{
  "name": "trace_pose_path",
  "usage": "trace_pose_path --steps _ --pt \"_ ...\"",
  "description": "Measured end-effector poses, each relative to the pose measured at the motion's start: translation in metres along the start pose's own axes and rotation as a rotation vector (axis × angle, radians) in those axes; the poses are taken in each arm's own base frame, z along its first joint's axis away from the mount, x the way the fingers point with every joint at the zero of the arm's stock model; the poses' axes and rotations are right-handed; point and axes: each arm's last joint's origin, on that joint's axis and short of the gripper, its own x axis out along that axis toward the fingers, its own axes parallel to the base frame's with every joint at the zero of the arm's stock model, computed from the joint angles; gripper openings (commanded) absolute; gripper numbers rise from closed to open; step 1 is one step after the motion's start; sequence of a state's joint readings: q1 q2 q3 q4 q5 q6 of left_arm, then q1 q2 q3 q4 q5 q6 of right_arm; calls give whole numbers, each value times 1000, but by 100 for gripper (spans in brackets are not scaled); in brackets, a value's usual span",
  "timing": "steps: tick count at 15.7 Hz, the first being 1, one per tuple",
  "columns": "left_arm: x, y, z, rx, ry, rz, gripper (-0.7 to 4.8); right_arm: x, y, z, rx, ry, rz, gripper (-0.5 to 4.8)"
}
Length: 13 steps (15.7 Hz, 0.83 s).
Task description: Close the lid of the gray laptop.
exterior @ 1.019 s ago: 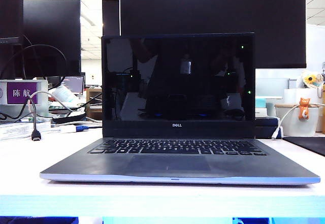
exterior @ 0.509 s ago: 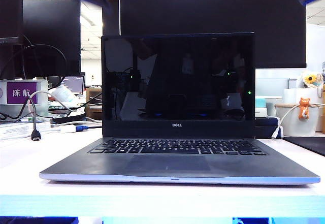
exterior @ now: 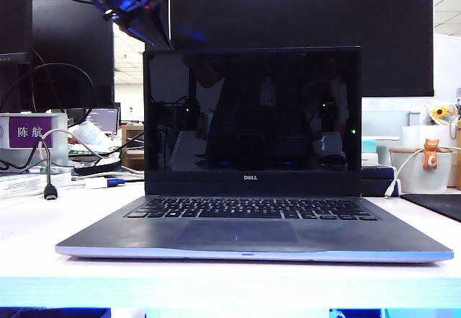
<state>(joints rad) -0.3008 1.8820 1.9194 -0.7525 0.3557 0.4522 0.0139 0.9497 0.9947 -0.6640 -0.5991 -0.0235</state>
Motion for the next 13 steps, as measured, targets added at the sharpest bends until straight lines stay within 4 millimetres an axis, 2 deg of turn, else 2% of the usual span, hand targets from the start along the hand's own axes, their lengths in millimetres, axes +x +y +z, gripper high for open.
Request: trace_pose_path --steps 3,8,10,13 --pt "10 -23 7 59 101 108 -6 0 0 0 0 -1 0 -5" --pt "13 -48 13 99 164 80 -6 0 0 0 1 1 0 -5" --pt "7 -58 11 99 222 40 -6 0 0 0 0 0 0 -5" --pt "21 -81 -10 -30 394 -185 -6 0 0 0 0 0 2 -5"
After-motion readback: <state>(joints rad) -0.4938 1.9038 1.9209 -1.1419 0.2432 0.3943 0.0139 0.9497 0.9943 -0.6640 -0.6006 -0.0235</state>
